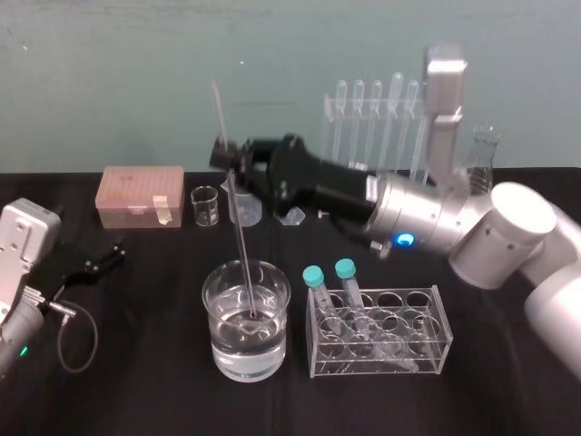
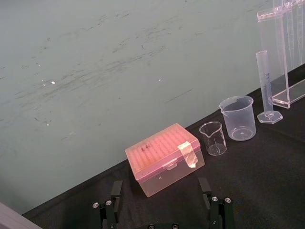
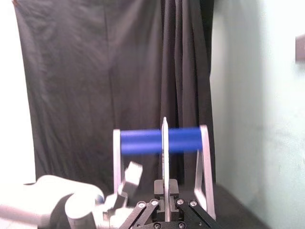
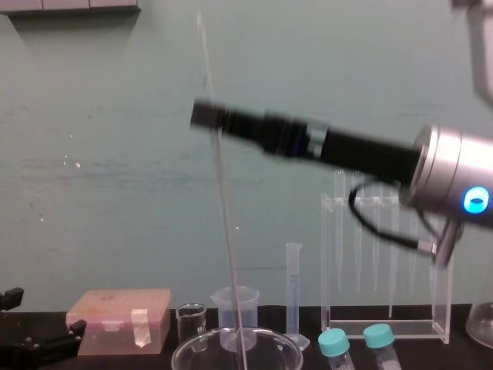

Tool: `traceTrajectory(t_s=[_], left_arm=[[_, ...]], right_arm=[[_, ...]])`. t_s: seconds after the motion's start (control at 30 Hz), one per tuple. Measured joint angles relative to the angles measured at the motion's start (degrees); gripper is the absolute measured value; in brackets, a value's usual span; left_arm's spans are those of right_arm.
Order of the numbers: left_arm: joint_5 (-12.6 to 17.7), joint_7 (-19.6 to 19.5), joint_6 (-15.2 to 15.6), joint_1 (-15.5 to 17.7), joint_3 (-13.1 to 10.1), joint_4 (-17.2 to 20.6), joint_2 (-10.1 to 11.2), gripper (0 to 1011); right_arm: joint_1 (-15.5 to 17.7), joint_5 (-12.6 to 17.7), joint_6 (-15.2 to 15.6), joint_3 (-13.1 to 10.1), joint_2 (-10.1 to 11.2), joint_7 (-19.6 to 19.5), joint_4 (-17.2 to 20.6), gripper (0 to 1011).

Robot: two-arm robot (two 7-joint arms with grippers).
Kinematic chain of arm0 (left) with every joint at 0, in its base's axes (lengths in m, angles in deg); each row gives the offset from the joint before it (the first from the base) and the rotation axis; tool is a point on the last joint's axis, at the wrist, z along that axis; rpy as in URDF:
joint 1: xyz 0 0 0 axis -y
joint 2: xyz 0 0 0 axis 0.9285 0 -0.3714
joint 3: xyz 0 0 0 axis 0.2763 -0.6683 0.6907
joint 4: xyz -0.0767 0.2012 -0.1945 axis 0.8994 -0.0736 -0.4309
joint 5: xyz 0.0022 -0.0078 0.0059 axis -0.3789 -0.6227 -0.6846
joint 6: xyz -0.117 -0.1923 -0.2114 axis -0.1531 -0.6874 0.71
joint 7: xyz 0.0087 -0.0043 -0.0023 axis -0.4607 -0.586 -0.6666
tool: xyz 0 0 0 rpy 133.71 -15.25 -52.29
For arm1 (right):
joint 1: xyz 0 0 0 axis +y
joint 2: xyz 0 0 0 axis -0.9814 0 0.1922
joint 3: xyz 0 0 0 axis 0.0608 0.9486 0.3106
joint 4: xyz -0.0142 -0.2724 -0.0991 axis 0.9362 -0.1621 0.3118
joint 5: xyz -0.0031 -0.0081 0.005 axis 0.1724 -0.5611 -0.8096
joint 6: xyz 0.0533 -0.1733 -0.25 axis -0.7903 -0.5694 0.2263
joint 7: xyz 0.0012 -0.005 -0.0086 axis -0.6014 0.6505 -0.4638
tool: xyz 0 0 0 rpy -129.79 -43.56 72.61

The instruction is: Hold the thermometer with one hand and immerse one end into the beaker, then reinsert it into the test tube rack.

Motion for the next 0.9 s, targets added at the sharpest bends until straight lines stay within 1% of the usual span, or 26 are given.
traceTrajectory(t_s=[0.1, 0.17, 0.2, 0.27, 0.4, 0.43, 0.47, 0.53, 0.63, 0.67, 0.73, 0.8, 0.83, 0.87, 0.9], left_arm=[[0.00, 0.00, 0.00, 0.00, 0.00, 0.00, 0.00, 1008], [0.00, 0.00, 0.00, 0.00, 0.00, 0.00, 0.00, 1008], [0.00, 0.00, 0.00, 0.00, 0.00, 0.00, 0.00, 1008], [0.00, 0.00, 0.00, 0.00, 0.00, 0.00, 0.00, 1008], [0.00, 0.00, 0.00, 0.00, 0.00, 0.00, 0.00, 1008], [0.00, 0.00, 0.00, 0.00, 0.00, 0.00, 0.00, 1008], [0.00, 0.00, 0.00, 0.00, 0.00, 0.00, 0.00, 1008], [0.00, 0.00, 0.00, 0.00, 0.00, 0.00, 0.00, 1008], [0.00, 0.00, 0.00, 0.00, 0.00, 0.00, 0.00, 1008], [0.00, 0.00, 0.00, 0.00, 0.00, 0.00, 0.00, 1008], [0.00, 0.00, 0.00, 0.00, 0.00, 0.00, 0.00, 1008], [0.00, 0.00, 0.00, 0.00, 0.00, 0.00, 0.00, 1008], [0.00, 0.00, 0.00, 0.00, 0.00, 0.00, 0.00, 1008], [0.00, 0.00, 0.00, 0.00, 0.00, 0.00, 0.00, 1008], [0.00, 0.00, 0.00, 0.00, 0.00, 0.00, 0.00, 1008]], right_arm=[[-1.15, 2.17, 0.46, -1.71, 0.90, 0.06, 2.69, 56], [-1.60, 2.93, 0.58, -2.36, 1.26, -0.01, 3.60, 56], [-2.08, 3.74, 0.71, -3.14, 1.65, -0.48, 4.66, 56], [-2.53, 4.38, 0.72, -4.04, 2.14, -1.37, 5.69, 56], [-2.85, 4.35, -0.05, -6.21, 3.49, -5.11, 7.90, 56], [-2.58, 3.90, -0.52, -7.17, 4.19, -7.20, 8.69, 56], [-2.58, 3.90, -0.52, -7.17, 4.19, -7.20, 8.69, 56], [-1.30, 3.02, -1.17, -9.23, 5.74, -10.91, 9.91, 56], [0.34, 2.40, -1.36, -10.67, 6.94, -13.39, 10.41, 56], [1.53, 2.12, -1.35, -11.37, 7.57, -14.71, 10.57, 56], [3.49, 1.64, -1.30, -12.32, 8.44, -16.28, 10.75, 55], [4.87, 1.43, -1.21, -12.93, 8.92, -17.08, 10.99, 56], [6.41, 1.34, -1.09, -13.36, 9.41, -17.71, 11.40, 56], [6.41, 1.34, -1.09, -13.36, 9.41, -17.71, 11.40, 56], [7.78, 1.27, -1.06, -13.72, 9.83, -18.07, 11.81, 56]])
